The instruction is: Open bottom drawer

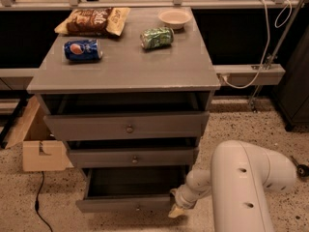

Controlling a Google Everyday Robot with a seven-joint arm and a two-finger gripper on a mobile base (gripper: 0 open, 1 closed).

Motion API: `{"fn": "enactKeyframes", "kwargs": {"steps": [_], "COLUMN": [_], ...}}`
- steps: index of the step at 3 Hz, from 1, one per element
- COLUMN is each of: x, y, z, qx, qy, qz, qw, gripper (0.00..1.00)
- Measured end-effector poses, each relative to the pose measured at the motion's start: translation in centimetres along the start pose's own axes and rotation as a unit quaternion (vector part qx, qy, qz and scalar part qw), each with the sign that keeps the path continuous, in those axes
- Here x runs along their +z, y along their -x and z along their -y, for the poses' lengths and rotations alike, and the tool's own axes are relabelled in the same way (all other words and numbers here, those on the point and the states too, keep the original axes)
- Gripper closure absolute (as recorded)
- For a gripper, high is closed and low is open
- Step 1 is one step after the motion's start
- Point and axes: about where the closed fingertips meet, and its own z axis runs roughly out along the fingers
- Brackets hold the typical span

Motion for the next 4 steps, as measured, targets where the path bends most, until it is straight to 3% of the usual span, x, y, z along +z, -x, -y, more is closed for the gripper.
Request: {"fn": "enactKeyframes", "kwargs": {"steps": [1, 2, 4], "x": [-0.4, -0.3, 0.6], "y": [-0.4, -0.4, -0.5], "z": [-0.9, -0.9, -3.8], "qx": [0.011, 0.012, 0.031], "qy": [0.001, 0.002, 0.017], "qz": [-0.002, -0.002, 0.016], "qw": [0.9999, 0.9999, 0.9992], "gripper": [0.73, 0.96, 1.0]}}
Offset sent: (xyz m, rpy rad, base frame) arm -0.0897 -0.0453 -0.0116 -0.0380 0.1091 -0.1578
